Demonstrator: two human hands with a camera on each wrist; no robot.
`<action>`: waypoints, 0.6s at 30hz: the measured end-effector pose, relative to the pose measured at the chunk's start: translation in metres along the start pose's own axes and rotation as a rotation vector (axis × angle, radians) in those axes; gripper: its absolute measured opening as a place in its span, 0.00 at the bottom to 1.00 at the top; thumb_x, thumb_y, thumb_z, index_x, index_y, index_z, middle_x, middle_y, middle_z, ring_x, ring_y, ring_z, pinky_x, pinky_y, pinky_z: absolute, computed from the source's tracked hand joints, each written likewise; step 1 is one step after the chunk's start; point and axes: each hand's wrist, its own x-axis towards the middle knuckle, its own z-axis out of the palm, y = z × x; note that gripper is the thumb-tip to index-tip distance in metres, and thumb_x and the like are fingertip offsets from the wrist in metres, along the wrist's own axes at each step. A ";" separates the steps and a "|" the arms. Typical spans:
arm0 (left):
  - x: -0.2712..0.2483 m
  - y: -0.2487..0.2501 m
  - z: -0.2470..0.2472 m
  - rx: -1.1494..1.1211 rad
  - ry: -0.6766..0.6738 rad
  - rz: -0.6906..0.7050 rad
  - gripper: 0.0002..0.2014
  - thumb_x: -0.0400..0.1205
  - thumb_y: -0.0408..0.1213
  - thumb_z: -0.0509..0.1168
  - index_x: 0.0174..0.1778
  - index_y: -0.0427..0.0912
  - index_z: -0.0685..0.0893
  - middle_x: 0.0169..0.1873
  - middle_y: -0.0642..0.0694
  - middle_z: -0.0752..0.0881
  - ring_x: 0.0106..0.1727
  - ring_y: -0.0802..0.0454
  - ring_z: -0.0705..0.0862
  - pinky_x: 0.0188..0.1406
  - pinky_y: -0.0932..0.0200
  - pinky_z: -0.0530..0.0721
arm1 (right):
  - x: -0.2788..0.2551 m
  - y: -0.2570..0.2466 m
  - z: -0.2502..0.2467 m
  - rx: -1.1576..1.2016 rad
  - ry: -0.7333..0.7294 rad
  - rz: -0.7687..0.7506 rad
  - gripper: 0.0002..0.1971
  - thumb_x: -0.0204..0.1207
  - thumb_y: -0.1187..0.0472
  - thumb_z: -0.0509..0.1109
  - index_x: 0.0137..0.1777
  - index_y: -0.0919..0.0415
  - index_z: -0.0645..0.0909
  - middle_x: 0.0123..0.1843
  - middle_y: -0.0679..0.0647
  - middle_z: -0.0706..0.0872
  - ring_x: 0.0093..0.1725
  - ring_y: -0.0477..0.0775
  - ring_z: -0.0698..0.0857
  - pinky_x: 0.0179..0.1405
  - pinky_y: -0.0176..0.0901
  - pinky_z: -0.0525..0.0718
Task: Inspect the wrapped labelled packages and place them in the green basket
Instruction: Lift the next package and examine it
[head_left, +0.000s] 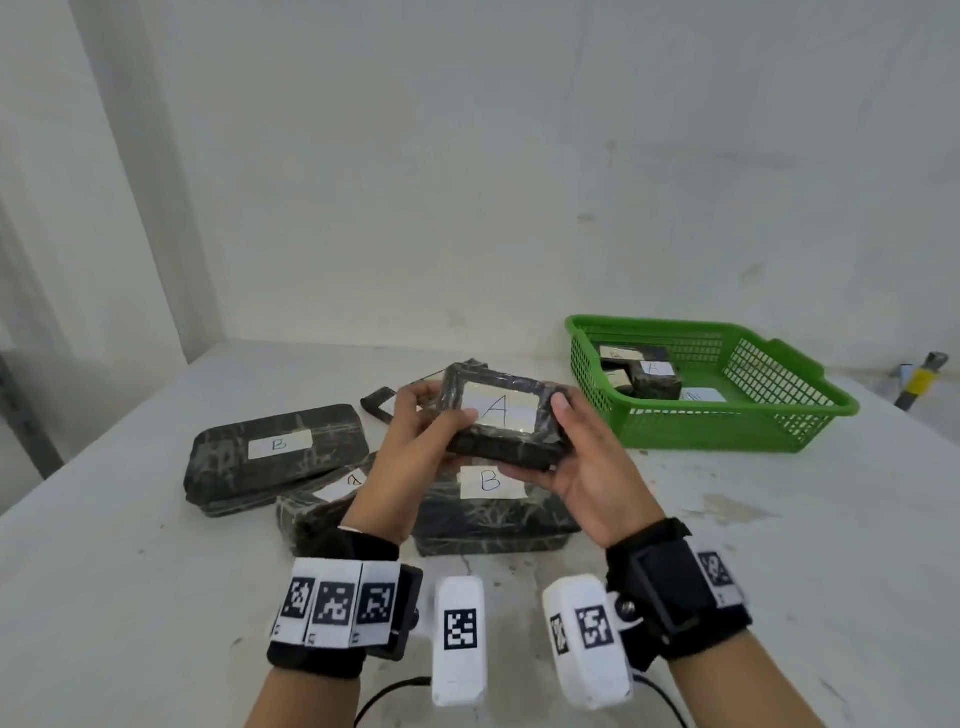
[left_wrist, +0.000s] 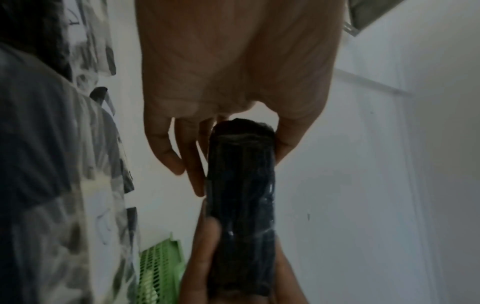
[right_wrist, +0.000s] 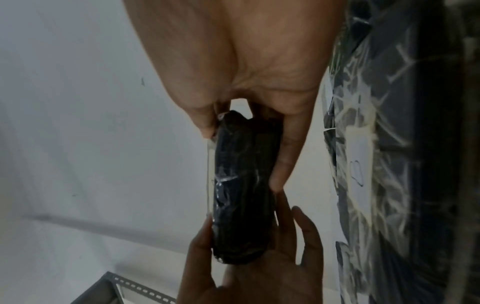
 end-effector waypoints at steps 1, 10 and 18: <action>0.002 -0.002 0.000 0.003 -0.022 0.046 0.15 0.86 0.37 0.65 0.66 0.54 0.74 0.48 0.46 0.87 0.47 0.55 0.88 0.48 0.55 0.88 | 0.000 0.003 0.001 -0.038 0.016 -0.039 0.10 0.87 0.58 0.59 0.55 0.56 0.82 0.48 0.53 0.88 0.47 0.58 0.89 0.37 0.52 0.92; 0.010 -0.006 0.007 0.107 -0.048 0.257 0.11 0.90 0.41 0.57 0.44 0.43 0.77 0.36 0.44 0.76 0.40 0.46 0.74 0.47 0.40 0.77 | 0.006 0.006 0.009 -0.221 0.101 -0.229 0.14 0.78 0.48 0.64 0.48 0.58 0.85 0.33 0.50 0.79 0.30 0.50 0.84 0.24 0.45 0.88; 0.005 -0.015 0.006 0.051 -0.160 0.189 0.17 0.81 0.56 0.66 0.59 0.49 0.81 0.62 0.44 0.86 0.67 0.43 0.83 0.71 0.32 0.77 | -0.008 0.006 0.007 -0.196 0.109 -0.301 0.13 0.77 0.50 0.66 0.42 0.60 0.83 0.31 0.49 0.81 0.31 0.51 0.87 0.21 0.44 0.87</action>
